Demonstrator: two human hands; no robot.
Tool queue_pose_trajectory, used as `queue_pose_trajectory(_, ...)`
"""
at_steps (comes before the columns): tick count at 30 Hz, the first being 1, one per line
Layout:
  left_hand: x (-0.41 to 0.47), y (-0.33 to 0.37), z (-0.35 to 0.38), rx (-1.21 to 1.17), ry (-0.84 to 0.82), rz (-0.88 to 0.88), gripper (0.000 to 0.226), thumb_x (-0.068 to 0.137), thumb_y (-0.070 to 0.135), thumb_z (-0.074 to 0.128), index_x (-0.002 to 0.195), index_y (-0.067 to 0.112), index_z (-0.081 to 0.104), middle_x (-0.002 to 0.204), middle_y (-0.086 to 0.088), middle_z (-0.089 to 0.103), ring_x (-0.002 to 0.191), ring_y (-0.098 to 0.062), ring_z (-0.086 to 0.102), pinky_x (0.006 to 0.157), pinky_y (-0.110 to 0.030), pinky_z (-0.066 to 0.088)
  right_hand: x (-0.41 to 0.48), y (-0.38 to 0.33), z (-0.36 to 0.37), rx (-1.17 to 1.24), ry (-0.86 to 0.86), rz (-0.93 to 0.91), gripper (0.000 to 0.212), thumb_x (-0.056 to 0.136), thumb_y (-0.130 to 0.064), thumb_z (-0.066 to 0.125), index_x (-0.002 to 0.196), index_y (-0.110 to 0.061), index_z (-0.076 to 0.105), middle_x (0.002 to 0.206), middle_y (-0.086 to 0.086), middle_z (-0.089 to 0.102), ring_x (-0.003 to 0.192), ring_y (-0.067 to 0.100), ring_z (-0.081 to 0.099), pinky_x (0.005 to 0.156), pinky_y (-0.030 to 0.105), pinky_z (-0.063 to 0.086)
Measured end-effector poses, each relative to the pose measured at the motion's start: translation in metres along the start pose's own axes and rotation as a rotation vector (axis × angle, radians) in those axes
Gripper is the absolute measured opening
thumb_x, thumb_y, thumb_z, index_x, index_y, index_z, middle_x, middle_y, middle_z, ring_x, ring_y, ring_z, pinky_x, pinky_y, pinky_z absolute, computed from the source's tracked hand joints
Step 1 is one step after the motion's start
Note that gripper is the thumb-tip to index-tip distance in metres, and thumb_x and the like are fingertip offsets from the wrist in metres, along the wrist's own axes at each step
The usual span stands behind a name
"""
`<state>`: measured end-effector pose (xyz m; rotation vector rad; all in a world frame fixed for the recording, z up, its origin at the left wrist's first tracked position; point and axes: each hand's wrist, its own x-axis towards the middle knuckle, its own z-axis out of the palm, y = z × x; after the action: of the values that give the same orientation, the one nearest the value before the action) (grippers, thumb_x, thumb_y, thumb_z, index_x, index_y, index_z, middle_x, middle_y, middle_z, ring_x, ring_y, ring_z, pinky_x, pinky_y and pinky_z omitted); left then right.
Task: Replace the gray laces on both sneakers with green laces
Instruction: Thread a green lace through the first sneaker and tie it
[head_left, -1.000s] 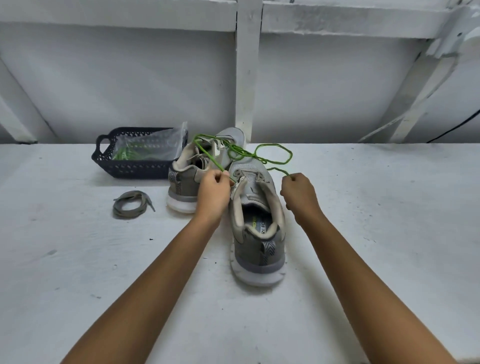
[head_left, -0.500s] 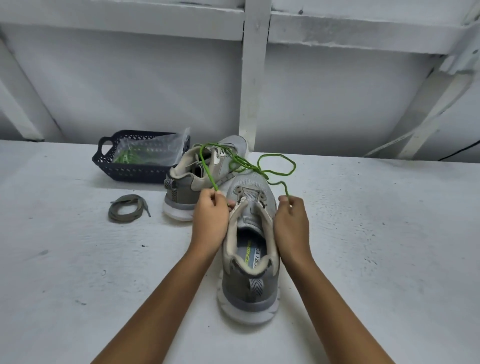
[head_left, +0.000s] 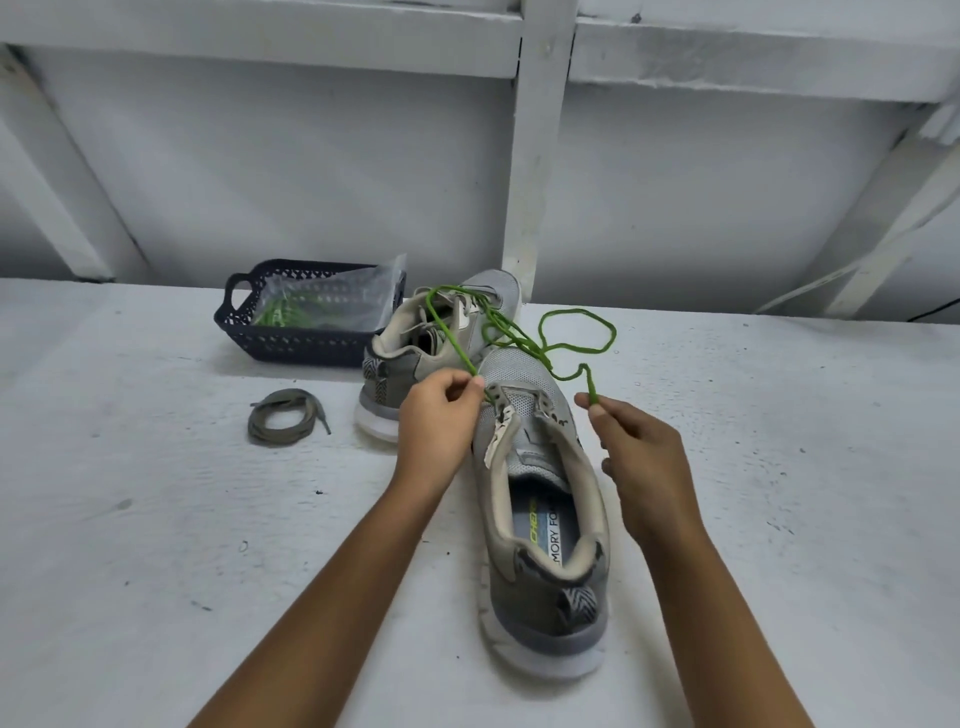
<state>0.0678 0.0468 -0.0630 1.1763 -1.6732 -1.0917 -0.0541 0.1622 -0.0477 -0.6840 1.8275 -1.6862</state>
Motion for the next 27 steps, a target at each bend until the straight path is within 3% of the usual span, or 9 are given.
queue_pose_trajectory(6,0.009,-0.001,0.006,0.127,0.052,0.031,0.015,0.089,0.017,0.062,0.089,0.004,0.069,0.076,0.000,0.062,0.074,-0.013,0.056,0.061,-0.015,0.033,0.020,-0.001,0.010,0.016,0.041,0.014,0.012,0.091,-0.010,0.058,0.095,-0.016,0.068,0.074,-0.009,0.063,0.065,0.001,0.056,0.056,0.013,0.048)
queue_pose_trajectory(10,0.007,0.004,0.009,0.174,0.129,0.111,0.015,0.090,0.015,0.060,0.093,0.003,0.069,0.084,-0.006,0.067,0.080,-0.016,0.059,0.068,-0.015,0.036,0.033,0.001,0.022,0.021,0.052,0.013,0.010,0.092,-0.009,0.057,0.094,-0.007,0.067,0.068,0.002,0.062,0.061,0.012,0.057,0.061,0.026,0.051)
queue_pose_trajectory(15,0.006,0.003,0.012,0.183,0.146,0.151,0.013,0.090,0.011,0.059,0.093,0.001,0.067,0.086,-0.012,0.069,0.083,-0.023,0.062,0.076,-0.028,0.043,0.040,0.006,0.028,-0.110,0.060,-0.041,0.009,0.091,-0.009,0.058,0.089,-0.007,0.066,0.068,0.000,0.064,0.059,0.009,0.059,0.047,0.013,0.047)
queue_pose_trajectory(24,0.006,0.001,0.017,0.136,0.164,0.164,0.010,0.090,0.008,0.059,0.092,0.000,0.066,0.082,-0.006,0.065,0.077,-0.015,0.056,0.069,-0.017,0.037,0.042,0.010,0.029,-0.196,0.091,-0.077,0.010,0.087,-0.006,0.056,0.087,-0.010,0.066,0.064,-0.001,0.061,0.042,-0.004,0.051,0.042,0.007,0.038)
queue_pose_trajectory(27,0.008,0.000,0.017,0.138,0.166,0.174,0.010,0.090,0.008,0.059,0.092,0.001,0.066,0.083,-0.009,0.067,0.079,-0.018,0.059,0.072,-0.021,0.040,0.042,0.010,0.030,-0.211,0.091,-0.084,0.010,0.087,-0.006,0.056,0.087,-0.010,0.066,0.064,-0.001,0.061,0.042,-0.005,0.050,0.041,0.005,0.036)
